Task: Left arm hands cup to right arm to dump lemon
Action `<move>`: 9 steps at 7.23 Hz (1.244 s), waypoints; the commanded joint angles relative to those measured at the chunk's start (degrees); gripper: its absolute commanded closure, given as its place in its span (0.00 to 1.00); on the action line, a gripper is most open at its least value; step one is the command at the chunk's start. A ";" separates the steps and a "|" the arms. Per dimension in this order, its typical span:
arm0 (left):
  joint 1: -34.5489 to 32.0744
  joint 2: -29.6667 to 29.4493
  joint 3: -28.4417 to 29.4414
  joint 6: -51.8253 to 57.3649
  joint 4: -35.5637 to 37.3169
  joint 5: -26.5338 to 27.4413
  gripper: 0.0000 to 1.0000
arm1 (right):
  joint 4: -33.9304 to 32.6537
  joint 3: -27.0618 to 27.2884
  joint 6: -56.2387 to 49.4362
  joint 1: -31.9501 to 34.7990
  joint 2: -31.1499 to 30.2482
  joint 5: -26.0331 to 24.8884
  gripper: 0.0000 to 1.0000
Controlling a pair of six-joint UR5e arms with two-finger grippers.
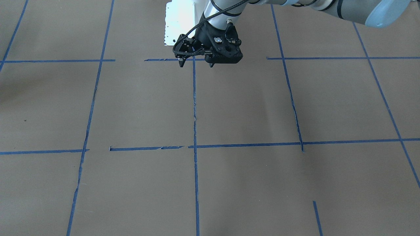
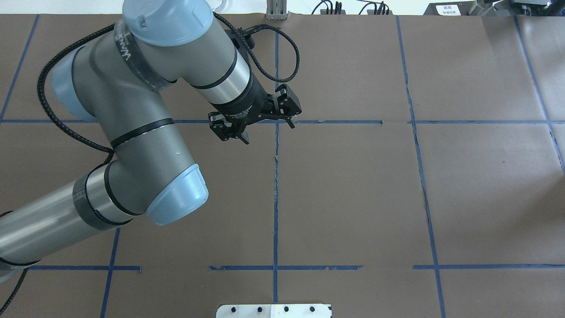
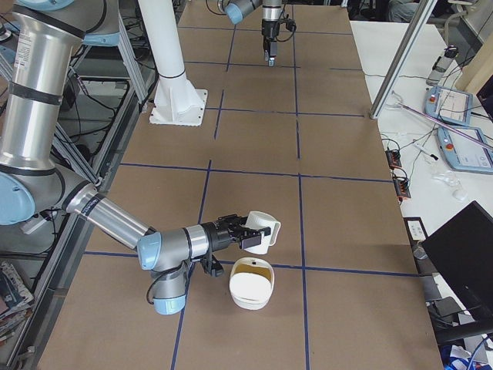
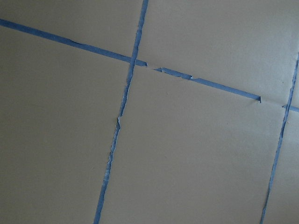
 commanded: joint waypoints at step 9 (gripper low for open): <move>-3.50 1.28 -0.80 0.18 0.00 -0.05 0.00 | -56.36 29.75 -52.82 -17.27 19.24 -11.71 0.56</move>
